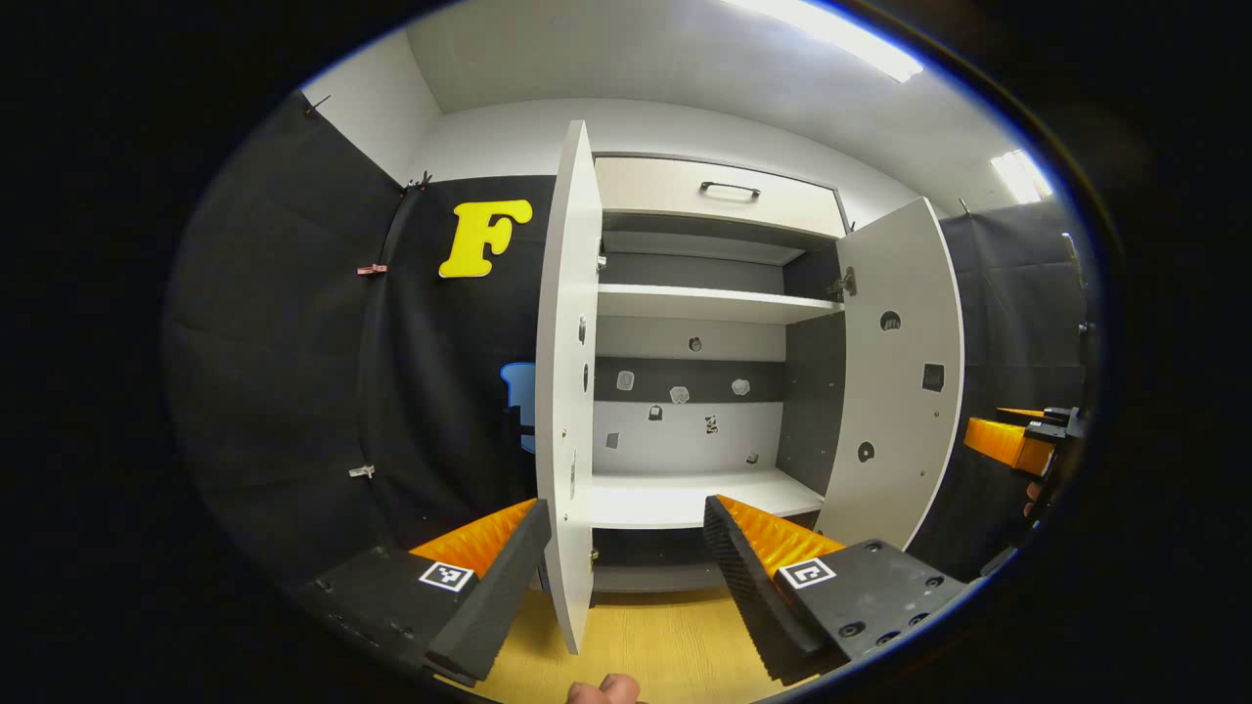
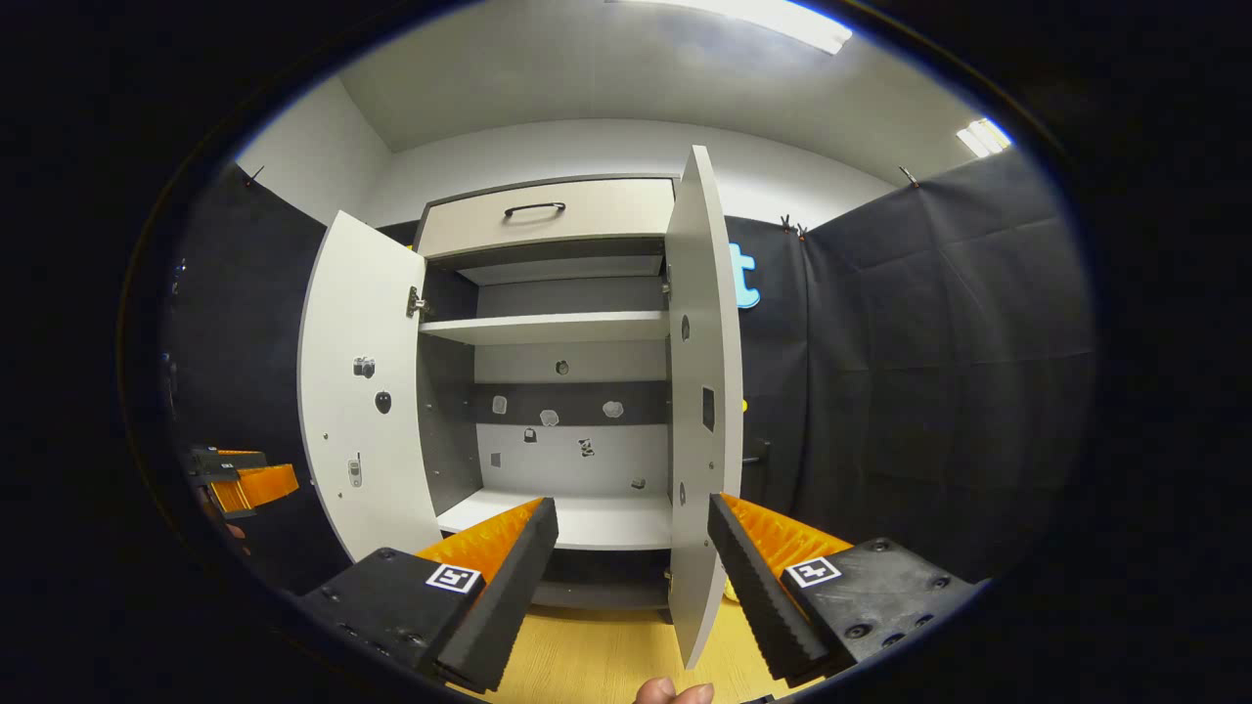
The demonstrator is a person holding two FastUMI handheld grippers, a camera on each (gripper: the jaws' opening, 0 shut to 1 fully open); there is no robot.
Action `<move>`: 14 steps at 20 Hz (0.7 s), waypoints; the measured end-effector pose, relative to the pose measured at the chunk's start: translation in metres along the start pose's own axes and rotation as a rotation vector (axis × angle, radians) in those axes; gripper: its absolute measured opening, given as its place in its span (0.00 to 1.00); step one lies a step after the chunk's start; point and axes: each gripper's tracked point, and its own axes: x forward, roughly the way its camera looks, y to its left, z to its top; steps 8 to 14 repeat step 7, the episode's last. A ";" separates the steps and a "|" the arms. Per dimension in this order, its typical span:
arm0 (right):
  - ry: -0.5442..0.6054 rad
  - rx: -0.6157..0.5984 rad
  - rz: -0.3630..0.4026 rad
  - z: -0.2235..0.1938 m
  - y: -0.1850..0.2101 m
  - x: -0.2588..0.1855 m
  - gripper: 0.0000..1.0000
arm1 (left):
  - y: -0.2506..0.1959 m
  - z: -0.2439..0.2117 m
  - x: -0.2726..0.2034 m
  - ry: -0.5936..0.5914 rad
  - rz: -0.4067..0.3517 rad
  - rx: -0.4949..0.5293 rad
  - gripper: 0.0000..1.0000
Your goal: Open the right door of the double-door shoe cabinet with the right hand, and open the left door with the left hand.
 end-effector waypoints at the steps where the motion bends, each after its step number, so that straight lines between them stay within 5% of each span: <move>1: -0.001 -0.004 -0.002 -0.001 -0.001 0.001 0.97 | -0.001 0.000 0.000 0.000 -0.003 0.004 0.98; 14: 0.001 -0.001 -0.011 -0.001 -0.003 -0.001 0.97 | -0.005 0.000 0.002 0.002 -0.014 0.026 0.98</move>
